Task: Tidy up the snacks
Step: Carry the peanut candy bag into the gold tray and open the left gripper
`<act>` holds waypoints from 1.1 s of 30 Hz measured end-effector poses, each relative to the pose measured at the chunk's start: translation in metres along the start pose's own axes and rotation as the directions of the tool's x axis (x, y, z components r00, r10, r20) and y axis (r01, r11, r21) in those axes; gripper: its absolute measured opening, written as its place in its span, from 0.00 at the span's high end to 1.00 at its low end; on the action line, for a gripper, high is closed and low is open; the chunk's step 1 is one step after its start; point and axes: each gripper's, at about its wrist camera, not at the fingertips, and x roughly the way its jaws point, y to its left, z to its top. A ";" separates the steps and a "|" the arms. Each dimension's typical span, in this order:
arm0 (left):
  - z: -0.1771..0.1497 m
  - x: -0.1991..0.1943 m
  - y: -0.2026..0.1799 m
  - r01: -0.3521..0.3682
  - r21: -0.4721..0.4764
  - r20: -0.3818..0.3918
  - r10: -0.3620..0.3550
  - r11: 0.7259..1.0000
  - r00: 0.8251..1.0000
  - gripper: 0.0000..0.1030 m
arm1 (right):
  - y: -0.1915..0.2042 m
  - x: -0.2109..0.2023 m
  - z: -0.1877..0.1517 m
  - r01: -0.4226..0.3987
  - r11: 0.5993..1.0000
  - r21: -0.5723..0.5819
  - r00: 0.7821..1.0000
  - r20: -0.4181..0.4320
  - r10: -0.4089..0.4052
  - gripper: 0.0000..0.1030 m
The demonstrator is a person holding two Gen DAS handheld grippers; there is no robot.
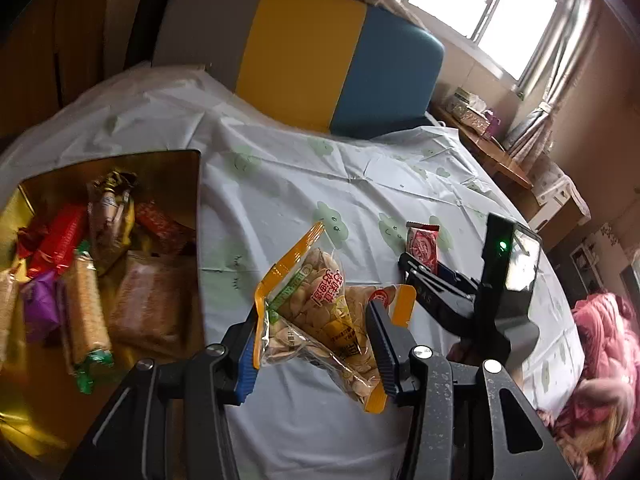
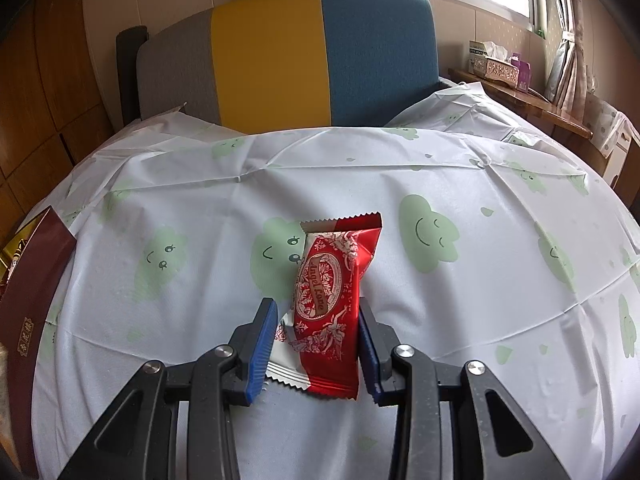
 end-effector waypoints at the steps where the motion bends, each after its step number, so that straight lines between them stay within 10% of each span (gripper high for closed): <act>1: -0.002 -0.004 0.002 0.002 0.001 0.002 -0.002 1.000 1.000 0.53 | 0.000 0.000 0.000 0.000 1.000 0.000 1.000 0.000 0.000 0.63; 18: -0.026 -0.067 0.107 -0.089 -0.164 0.039 0.096 0.983 0.995 0.53 | 0.001 0.000 0.000 0.009 1.000 -0.006 1.000 -0.001 -0.009 0.63; 33: -0.055 -0.072 0.212 -0.241 -0.327 -0.130 0.209 0.914 0.969 0.52 | 0.006 0.000 0.000 0.032 0.999 -0.019 0.999 -0.003 -0.032 0.63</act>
